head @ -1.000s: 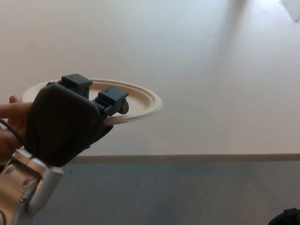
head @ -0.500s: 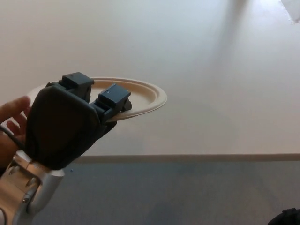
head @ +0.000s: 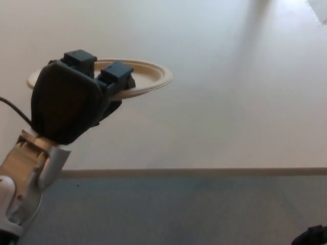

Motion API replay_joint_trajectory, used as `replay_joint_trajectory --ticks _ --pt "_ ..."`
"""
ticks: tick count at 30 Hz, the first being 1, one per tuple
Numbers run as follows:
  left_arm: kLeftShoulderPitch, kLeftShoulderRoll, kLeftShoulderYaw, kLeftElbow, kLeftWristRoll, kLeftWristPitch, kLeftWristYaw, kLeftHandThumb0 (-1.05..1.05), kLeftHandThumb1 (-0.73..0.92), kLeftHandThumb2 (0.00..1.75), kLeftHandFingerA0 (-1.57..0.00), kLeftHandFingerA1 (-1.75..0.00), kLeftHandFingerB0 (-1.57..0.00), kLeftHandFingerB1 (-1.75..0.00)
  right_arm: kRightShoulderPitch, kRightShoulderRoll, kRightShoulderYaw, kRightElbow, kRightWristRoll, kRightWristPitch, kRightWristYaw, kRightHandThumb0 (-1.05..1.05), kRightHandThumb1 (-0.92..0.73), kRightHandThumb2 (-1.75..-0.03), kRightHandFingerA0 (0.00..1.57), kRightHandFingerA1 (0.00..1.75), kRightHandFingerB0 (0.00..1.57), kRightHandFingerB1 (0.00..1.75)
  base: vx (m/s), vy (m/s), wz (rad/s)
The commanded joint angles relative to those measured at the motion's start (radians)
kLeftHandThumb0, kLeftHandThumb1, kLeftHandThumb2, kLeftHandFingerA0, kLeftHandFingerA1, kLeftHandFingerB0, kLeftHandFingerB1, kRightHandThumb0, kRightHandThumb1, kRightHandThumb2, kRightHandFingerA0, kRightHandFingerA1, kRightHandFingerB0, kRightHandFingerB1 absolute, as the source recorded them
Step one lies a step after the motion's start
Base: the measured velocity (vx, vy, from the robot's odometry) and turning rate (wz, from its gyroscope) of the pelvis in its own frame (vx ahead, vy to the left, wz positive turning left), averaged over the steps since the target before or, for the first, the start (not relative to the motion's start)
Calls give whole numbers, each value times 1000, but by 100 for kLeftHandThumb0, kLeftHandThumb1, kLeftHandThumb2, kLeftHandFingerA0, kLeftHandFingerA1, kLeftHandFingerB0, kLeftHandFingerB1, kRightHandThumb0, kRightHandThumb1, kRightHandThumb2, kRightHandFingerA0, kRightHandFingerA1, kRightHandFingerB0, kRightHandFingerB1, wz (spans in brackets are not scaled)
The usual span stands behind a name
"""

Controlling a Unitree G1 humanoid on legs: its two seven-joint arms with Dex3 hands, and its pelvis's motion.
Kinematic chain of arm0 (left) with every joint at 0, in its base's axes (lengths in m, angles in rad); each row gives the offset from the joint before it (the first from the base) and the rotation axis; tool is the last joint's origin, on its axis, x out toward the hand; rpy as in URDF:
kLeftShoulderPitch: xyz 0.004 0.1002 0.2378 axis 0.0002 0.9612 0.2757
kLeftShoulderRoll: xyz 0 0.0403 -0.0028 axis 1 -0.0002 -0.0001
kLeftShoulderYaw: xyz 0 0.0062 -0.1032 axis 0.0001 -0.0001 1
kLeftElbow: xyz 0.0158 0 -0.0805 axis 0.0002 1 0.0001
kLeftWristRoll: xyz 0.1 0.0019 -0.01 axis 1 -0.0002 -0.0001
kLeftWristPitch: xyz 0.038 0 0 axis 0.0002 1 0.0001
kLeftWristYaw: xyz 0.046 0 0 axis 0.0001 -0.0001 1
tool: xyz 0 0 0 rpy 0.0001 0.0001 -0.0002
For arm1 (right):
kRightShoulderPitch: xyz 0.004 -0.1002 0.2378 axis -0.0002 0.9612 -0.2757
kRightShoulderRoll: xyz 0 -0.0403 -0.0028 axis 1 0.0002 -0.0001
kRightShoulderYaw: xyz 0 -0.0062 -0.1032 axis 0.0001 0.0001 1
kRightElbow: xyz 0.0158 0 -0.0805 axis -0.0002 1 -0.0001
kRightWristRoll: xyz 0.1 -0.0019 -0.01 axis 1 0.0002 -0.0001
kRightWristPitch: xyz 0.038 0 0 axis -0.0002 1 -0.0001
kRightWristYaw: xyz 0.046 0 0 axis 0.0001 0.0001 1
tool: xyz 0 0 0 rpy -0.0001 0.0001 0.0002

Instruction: A person passes a plate to the robot and the robot grabs it with its left hand and places it at the centre of the table infront of it

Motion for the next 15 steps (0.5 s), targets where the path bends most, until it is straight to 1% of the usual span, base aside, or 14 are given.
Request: replay_joint_trajectory --ticks 1,2,3,4,5,6,7,8,9,10,11,13,14,15 --pt "-129 10 -94 252 9 -37 95 -26 55 59 -93 -157 -87 -55 3 -14 -2 2 1 -6 -1 -51 -66 -59 83 68 61 55 0 0 0" --pt "-140 10 -104 278 1 -44 101 -26 55 59 -93 -157 -87 -55 1 -12 -2 2 2 -6 -1 -51 -66 -59 83 68 61 55 0 0 0" --pt "-158 -4 -136 336 3 -49 102 -30 58 60 -90 -159 -83 -64 -4 -10 -1 1 0 -2 -1 -51 -67 -60 81 67 59 55 0 0 0" --pt "-168 -9 -153 365 3 -51 106 -30 58 60 -90 -159 -83 -64 -7 -10 0 1 -1 -1 -2 -51 -67 -60 81 67 59 55 0 0 0" --pt "-174 -9 -184 378 27 -40 103 -28 59 60 -86 -161 -77 -71 -7 -9 -2 2 1 2 -1 -49 -67 -59 82 67 60 54 0 0 0" --pt "-176 -15 -222 395 50 -27 97 -28 55 59 -86 -161 -78 -65 -8 -8 -5 1 4 7 -2 -49 -67 -59 81 67 60 54 0 0 0" --pt "-179 -23 -256 412 64 -16 95 -28 55 59 -86 -161 -78 -65 -9 -8 -8 1 6 11 -3 -49 -67 -59 81 67 60 54 0 0 0" --pt "-174 -33 -279 424 63 -12 70 -41 48 72 -98 -141 -75 -59 -9 -9 -8 0 7 10 -3 -50 -67 -59 84 68 60 55 0 0 0" --pt "-170 -41 -305 439 54 -7 45 -41 48 72 -98 -141 -75 -59 -8 -10 -8 -2 7 7 -2 -50 -67 -59 84 68 60 55 0 0 0" --pt "-171 -42 -329 448 63 11 40 -33 60 58 -90 -149 -78 -44 -8 -11 -8 -3 6 6 -1 -50 -67 -60 85 69 60 55 0 0 0" --pt "-173 -42 -352 454 77 33 39 -33 60 58 -90 -149 -78 -44 -7 -12 -8 -5 6 5 0 -50 -67 -60 85 69 60 55 0 0 0" --pt "-173 -55 -400 493 78 50 36 -31 57 58 -91 -135 -76 -45 -8 -13 -5 -2 2 3 3 -51 -67 -60 82 69 59 55 0 0 0" --pt "-172 -63 -414 513 74 56 31 -31 57 58 -91 -135 -76 -45 -5 -15 -4 -2 2 -2 3 -51 -67 -60 82 69 59 55 0 0 0" --pt "-186 -82 -431 568 71 76 14 -40 48 72 -99 -134 -70 -55 -5 -13 -7 -1 5 2 1 -50 -67 -60 82 69 58 55 0 0 0"
